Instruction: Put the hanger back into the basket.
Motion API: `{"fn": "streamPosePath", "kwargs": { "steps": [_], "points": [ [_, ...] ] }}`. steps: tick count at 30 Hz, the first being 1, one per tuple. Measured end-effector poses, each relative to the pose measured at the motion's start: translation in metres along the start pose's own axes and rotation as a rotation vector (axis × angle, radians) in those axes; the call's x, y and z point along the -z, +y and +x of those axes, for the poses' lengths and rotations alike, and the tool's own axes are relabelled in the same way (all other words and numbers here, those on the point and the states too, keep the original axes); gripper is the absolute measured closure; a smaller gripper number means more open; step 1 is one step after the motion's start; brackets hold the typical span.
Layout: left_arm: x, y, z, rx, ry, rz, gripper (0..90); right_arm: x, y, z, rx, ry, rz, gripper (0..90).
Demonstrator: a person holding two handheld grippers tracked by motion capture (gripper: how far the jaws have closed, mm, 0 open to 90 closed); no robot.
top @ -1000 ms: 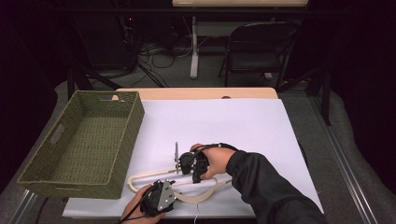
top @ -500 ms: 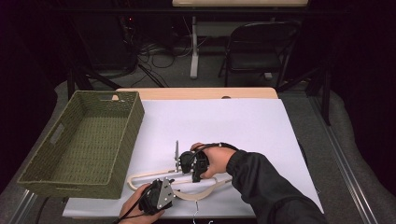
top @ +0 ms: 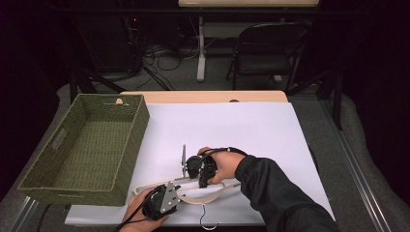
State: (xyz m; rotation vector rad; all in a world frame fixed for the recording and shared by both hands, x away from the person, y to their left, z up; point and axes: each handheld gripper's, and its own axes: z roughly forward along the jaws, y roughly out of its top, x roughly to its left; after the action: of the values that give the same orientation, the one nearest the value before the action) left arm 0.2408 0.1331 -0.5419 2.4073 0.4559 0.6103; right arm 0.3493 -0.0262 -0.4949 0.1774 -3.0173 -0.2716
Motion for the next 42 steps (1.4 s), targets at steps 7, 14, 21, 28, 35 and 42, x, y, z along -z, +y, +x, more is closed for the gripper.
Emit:
{"fn": "streamPosePath", "kwargs": {
  "steps": [7, 14, 21, 28, 35, 42],
  "points": [
    [0.001, 0.002, 0.003, 0.013, 0.005, 0.017, 73.2, 0.001, 0.0, -0.001, 0.005, -0.006, -0.013, 85.7],
    [0.003, 0.003, 0.012, 0.022, 0.007, 0.015, 76.3, 0.006, -0.002, -0.002, -0.027, -0.018, -0.05, 85.1],
    [0.003, 0.005, 0.016, 0.004, 0.017, 0.017, 80.2, 0.028, -0.01, -0.001, -0.057, -0.147, -0.178, 68.7],
    [0.003, 0.012, 0.024, -0.049, 0.039, 0.03, 83.9, 0.056, -0.025, 0.007, -0.092, -0.216, -0.258, 61.9],
    [-0.001, 0.017, 0.027, -0.104, 0.031, 0.039, 85.4, 0.079, -0.051, 0.006, -0.134, -0.357, -0.288, 56.0],
    [-0.002, 0.023, 0.029, -0.142, 0.027, 0.043, 87.0, 0.092, -0.075, 0.004, -0.193, -0.41, -0.296, 54.9]
  ]
}}
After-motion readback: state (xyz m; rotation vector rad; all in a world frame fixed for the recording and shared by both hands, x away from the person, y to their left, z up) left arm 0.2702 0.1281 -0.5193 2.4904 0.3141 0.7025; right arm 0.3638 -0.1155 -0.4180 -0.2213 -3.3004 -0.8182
